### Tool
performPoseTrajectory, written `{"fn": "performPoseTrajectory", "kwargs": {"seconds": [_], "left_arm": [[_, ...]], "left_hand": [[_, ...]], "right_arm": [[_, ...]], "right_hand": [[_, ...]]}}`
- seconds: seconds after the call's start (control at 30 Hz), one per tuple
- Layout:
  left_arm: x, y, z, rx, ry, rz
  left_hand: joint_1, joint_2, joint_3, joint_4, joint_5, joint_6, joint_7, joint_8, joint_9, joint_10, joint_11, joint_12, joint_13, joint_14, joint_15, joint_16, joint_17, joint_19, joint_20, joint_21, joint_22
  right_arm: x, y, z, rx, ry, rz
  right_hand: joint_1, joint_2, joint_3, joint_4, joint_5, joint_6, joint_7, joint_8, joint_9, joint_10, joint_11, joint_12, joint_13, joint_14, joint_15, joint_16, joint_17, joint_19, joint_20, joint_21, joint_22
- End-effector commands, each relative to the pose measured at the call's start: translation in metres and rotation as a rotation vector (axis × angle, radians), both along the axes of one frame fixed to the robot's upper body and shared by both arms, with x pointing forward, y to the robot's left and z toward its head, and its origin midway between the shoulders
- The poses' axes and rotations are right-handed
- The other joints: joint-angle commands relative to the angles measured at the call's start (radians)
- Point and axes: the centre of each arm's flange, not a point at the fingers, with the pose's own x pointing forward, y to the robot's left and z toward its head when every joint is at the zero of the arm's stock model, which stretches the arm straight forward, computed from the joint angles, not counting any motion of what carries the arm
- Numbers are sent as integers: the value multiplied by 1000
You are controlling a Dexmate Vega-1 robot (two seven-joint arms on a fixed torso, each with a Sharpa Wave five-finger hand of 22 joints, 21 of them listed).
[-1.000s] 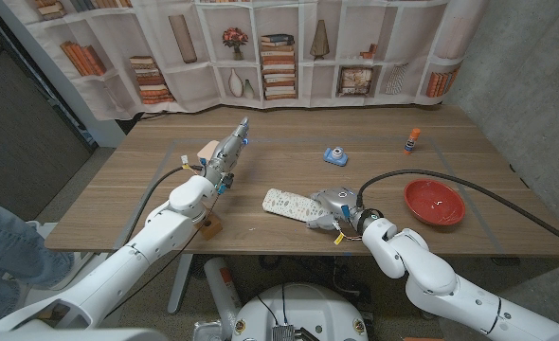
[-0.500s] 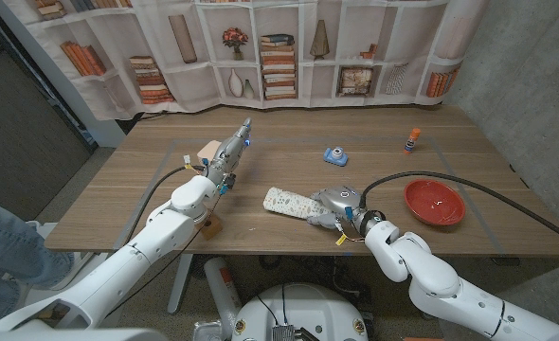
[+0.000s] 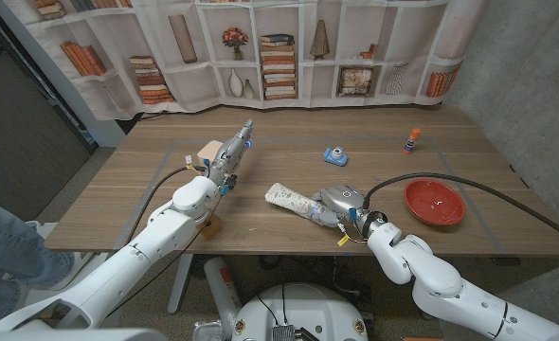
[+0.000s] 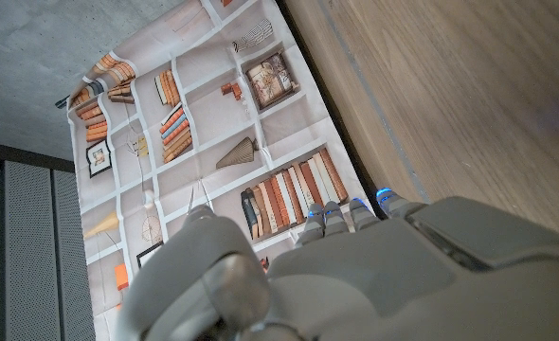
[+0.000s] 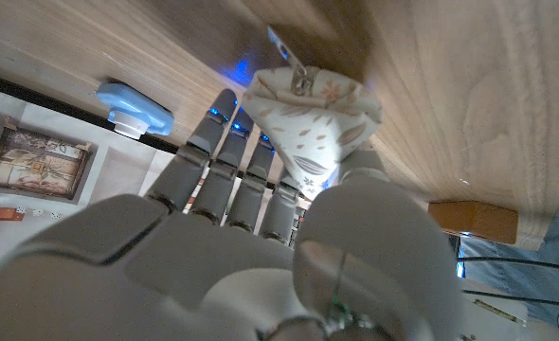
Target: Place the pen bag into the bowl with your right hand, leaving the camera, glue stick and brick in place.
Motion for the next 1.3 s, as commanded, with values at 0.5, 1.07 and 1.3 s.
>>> {"fn": "performPoseTrajectory", "kwargs": {"seconds": [0.5,1.07,1.3], "left_arm": [[1,-6,3,13,4,-4],[3,-11,9,32,-2,-13],[2,-9,10,30,-4,-14]], "left_hand": [[5,6,-8,3,-2,-4,-4,-3,5,-5,-2,-1,4,-47,-3,-2,4,-129,-19,-1,5],[7,8,-11,3,-2,-3,-3,-3,5,-6,-4,-1,4,-47,-8,-2,4,-130,-17,-1,5],[7,9,-12,3,-2,-3,-2,-2,5,-6,-2,-1,4,-47,-8,-2,4,-130,-17,-1,5]], "right_arm": [[-4,-8,5,37,-38,10],[-11,-13,13,75,-76,27],[-13,-13,16,75,-86,30]], "right_hand": [[53,60,39,-17,-37,43,6,15,16,18,-18,7,12,15,-98,-6,5,13,-6,-7,5],[77,72,51,-24,-59,39,9,11,21,35,-19,11,16,40,-105,-4,5,23,-15,-7,5],[83,74,53,-26,-67,49,12,15,23,39,-22,12,17,44,-107,-5,5,26,-19,-7,6]]}}
